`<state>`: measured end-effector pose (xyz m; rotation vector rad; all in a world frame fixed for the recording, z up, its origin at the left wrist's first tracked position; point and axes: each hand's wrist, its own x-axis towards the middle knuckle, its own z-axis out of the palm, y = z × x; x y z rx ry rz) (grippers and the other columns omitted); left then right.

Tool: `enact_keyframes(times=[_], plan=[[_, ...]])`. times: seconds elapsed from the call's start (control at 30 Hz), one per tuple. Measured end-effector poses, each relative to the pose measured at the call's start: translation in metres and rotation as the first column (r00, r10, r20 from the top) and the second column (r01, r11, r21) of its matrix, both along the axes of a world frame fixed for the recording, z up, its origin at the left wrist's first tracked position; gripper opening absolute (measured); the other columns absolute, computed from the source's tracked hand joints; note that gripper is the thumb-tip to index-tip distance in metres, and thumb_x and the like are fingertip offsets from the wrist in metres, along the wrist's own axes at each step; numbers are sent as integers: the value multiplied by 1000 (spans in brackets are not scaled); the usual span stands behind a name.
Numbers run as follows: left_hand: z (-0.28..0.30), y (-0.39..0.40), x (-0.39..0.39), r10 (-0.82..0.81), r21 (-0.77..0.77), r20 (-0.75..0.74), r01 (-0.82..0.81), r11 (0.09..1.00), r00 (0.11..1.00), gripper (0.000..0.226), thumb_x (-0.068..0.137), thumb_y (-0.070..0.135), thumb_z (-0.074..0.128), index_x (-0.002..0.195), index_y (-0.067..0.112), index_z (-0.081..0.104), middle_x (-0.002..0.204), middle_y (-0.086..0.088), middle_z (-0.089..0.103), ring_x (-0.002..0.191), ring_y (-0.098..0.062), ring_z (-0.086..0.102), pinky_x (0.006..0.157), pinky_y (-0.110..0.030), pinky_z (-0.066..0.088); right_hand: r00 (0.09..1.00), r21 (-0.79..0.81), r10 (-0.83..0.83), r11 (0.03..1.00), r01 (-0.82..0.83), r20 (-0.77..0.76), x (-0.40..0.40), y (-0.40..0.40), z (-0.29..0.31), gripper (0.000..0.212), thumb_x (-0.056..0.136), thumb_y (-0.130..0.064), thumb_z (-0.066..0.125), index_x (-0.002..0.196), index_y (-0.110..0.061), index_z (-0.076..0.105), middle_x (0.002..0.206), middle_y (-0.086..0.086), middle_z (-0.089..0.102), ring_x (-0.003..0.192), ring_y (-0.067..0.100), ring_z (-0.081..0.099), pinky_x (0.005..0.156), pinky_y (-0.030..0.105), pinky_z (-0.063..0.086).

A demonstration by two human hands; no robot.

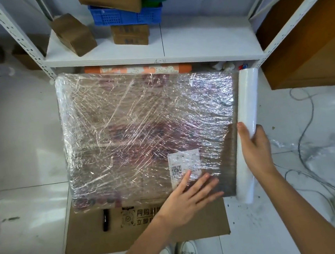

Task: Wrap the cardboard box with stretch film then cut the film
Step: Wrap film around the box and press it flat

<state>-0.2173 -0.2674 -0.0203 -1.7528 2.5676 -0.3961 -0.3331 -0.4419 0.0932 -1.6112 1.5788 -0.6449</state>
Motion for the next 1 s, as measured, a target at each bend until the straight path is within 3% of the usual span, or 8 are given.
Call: enact_keyframes(times=[0.13,0.27,0.33,0.47,0.6,0.73,0.83,1.0], plan=[[1,-4,2,25,57,48,-28,998,999,86,86,32,47,151,15,-7,156,-13,-15,143,-34,-13,109,-63,-14,974,228,155,955,-190,166,-22,-6,9,17,94,-19,52,110,-21,52,100,-6,60,89,5,57,75,24,45],[1,2,-2,37,104,31,-40,994,999,100,80,37,63,151,15,-5,157,-13,-15,143,-34,-14,109,-63,-15,911,280,359,870,-406,205,-45,-9,10,50,77,-24,71,121,-18,48,119,-1,61,108,13,60,92,33,50],[0,5,-4,45,95,27,-47,994,999,103,78,36,65,151,14,-5,156,-13,-16,143,-34,-14,109,-63,-14,904,277,359,866,-416,234,-51,-8,10,53,70,-34,74,116,-24,48,118,-2,62,108,12,61,91,31,51],[2,4,-5,46,59,27,-48,997,999,99,77,33,62,150,16,-3,156,-12,-16,144,-32,-14,111,-60,-13,941,171,322,926,-336,105,-57,-7,13,45,75,-18,76,97,-33,40,101,-2,67,91,11,68,78,29,56],[2,3,-5,63,68,13,-64,996,998,91,80,40,60,151,18,7,158,-10,-9,145,-31,-8,112,-59,-10,952,196,286,933,-303,110,-53,-10,4,47,79,-21,72,111,-25,38,103,-7,62,93,5,63,80,26,52],[11,6,-23,46,99,-94,-37,994,995,65,86,53,51,140,19,41,151,-8,32,143,-34,12,114,-58,-9,936,274,266,905,-326,232,-47,-10,-9,36,90,-21,57,122,-24,38,105,-7,59,96,5,58,84,22,51],[24,-10,-31,-70,78,-72,76,994,995,55,80,45,65,126,16,58,135,-9,54,133,-31,38,116,-53,-5,922,286,226,904,-319,313,-47,-10,-15,29,91,-18,56,114,-28,42,98,-4,60,88,5,59,76,19,52],[25,-57,-25,-143,3,90,143,990,986,59,97,41,30,146,9,25,155,-9,15,144,-28,1,115,-50,-11,915,345,173,887,-305,364,-46,-16,-20,31,91,-21,56,117,-32,46,106,-7,63,94,5,61,79,23,50]])
